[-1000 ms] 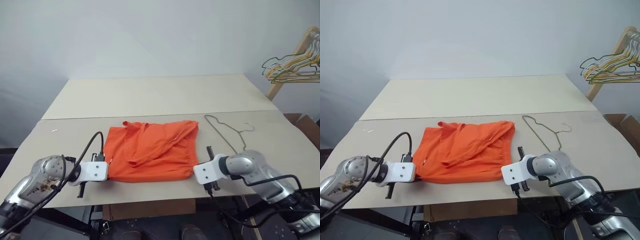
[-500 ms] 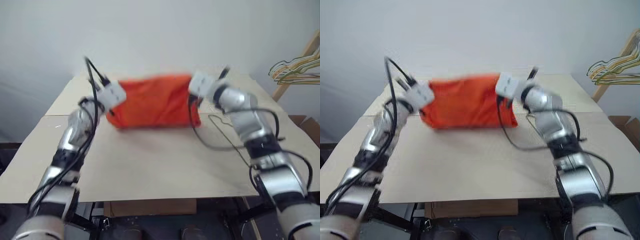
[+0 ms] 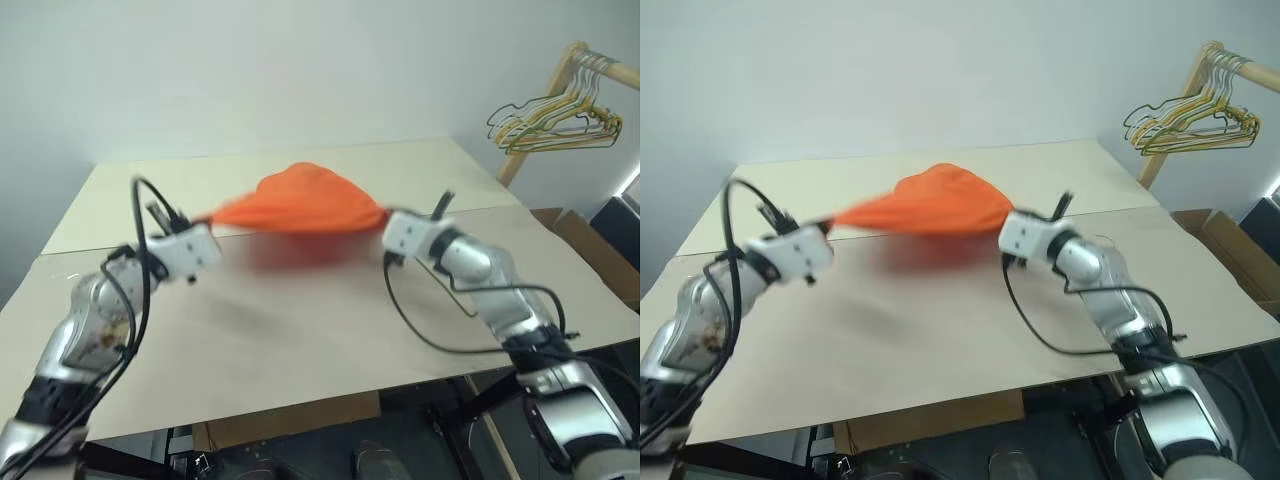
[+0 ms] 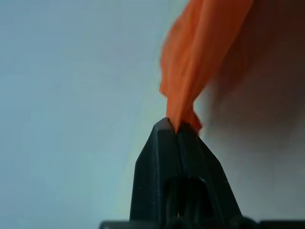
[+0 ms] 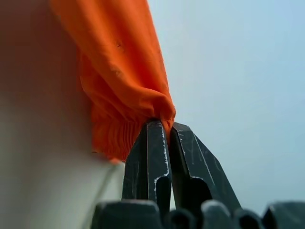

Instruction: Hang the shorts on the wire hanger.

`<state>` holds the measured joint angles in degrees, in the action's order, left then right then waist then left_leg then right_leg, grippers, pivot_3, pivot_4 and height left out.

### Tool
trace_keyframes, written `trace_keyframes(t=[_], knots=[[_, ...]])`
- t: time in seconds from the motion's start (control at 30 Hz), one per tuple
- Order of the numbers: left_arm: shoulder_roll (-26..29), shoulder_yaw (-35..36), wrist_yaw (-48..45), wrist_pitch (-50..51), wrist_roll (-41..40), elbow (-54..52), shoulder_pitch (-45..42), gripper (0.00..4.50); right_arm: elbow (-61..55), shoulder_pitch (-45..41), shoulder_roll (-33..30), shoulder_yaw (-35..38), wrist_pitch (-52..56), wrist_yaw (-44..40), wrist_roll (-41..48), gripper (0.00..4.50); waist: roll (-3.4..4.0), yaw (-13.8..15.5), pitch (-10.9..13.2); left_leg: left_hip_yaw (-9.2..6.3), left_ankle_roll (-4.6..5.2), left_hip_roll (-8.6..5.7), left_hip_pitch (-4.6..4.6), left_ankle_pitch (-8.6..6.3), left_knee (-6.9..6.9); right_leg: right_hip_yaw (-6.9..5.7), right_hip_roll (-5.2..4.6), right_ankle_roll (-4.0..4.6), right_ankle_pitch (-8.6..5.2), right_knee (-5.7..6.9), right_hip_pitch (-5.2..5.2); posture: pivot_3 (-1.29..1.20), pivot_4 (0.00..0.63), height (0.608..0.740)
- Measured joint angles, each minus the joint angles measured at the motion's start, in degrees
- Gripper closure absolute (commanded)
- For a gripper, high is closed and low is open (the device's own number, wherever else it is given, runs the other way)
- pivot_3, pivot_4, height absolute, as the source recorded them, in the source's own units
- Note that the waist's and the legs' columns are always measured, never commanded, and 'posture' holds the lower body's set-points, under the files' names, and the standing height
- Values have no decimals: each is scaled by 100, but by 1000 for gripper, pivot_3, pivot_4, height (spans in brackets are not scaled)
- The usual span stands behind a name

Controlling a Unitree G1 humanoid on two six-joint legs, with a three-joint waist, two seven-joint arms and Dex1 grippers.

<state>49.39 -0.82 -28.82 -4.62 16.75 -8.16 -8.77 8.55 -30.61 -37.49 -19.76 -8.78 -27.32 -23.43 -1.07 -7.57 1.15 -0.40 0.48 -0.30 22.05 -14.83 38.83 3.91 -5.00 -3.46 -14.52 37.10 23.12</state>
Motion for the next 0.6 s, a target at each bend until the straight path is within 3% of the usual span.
trace_keyframes(t=[0.1, 0.33, 0.6], knots=[[219, -25, -315, -37, 114, -294, 581, 4487, -372, 269, -390, -178, -217, -853, 115, 4500, 2, 76, 12, 9, 18, 19, -82, -14, -8, -2, 16, 0, -6, -27, -87, -38, 0, 740], [1157, 125, -1857, 90, -385, -1279, 1893, 4487, -1090, 722, -1208, -234, -598, -2547, 696, 4500, -8, 239, 16, 33, 27, 35, -88, -25, -4, 7, 13, 0, -7, -32, -91, -30, 0, 740], [1585, 254, -2976, 866, -770, -2484, 2659, 4487, -997, 731, -1351, -253, -1171, -3278, 858, 4500, -10, 408, 18, 64, 29, 38, -99, -26, -4, 9, 28, 10, -11, -31, -96, -9, 0, 740]])
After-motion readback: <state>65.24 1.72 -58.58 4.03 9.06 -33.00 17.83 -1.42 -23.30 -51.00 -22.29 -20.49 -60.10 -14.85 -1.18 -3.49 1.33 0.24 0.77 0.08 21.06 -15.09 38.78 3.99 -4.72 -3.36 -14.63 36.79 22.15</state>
